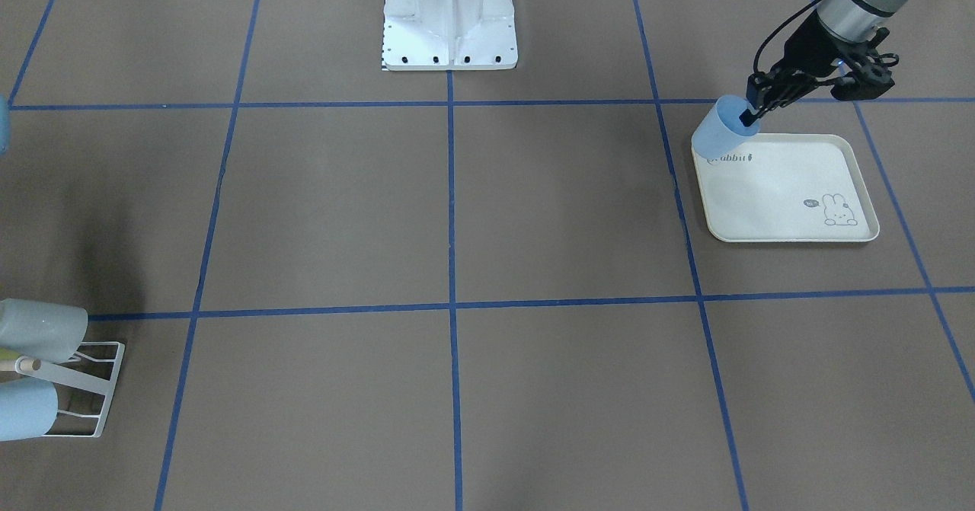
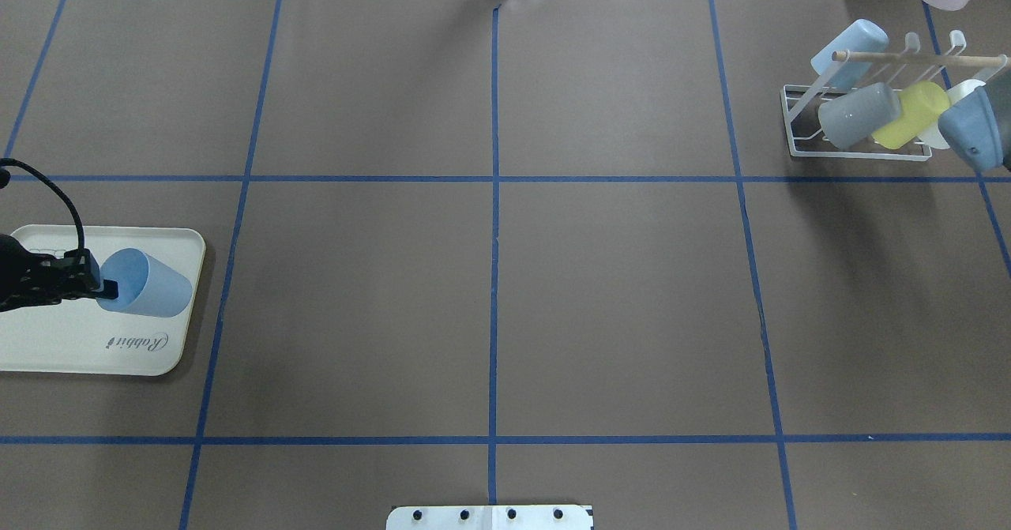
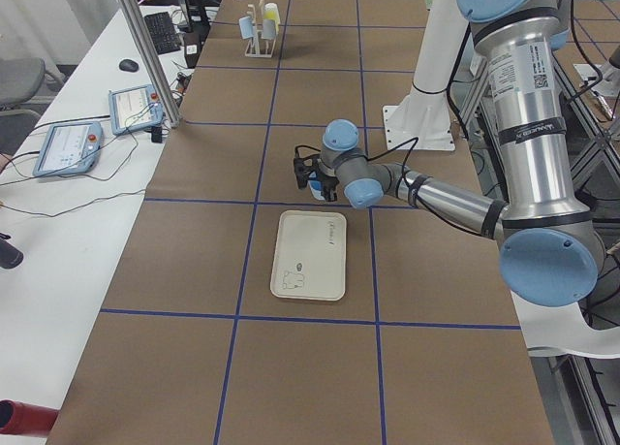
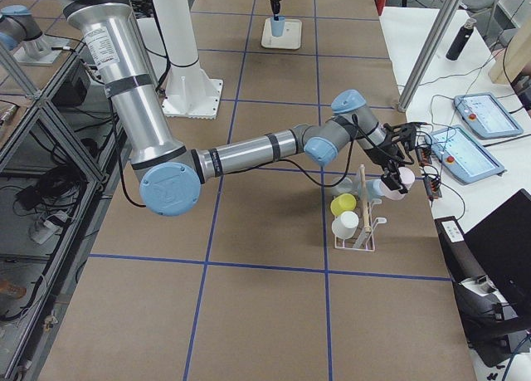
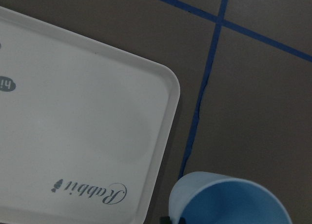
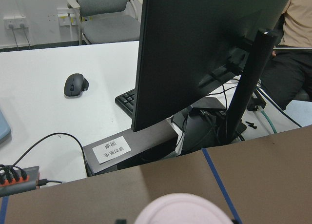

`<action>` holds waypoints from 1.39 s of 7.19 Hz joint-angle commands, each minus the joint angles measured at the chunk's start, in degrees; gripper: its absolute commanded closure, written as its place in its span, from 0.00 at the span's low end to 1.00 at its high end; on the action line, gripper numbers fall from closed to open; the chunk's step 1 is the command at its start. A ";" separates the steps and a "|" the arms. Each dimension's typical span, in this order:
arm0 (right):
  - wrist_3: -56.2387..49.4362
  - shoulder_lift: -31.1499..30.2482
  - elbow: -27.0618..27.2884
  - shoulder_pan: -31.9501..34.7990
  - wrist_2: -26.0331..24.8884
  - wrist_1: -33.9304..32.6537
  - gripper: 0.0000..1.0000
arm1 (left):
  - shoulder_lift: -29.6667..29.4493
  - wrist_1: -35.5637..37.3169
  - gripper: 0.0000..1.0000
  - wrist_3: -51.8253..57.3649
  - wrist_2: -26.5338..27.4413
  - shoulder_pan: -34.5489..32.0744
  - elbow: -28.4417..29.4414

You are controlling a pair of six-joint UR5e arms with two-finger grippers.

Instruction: Transfer IKEA cup to right arm and place on rack

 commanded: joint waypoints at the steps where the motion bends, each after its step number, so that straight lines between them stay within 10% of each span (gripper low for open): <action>1: 0.03 -1.04 -1.79 -0.98 0.18 1.88 1.00 | -0.61 0.03 1.00 -0.07 -0.07 -0.21 -0.48; 10: 0.12 -2.37 -2.31 -3.63 -0.43 1.97 1.00 | -1.14 0.91 1.00 -0.59 -0.15 -0.74 -2.68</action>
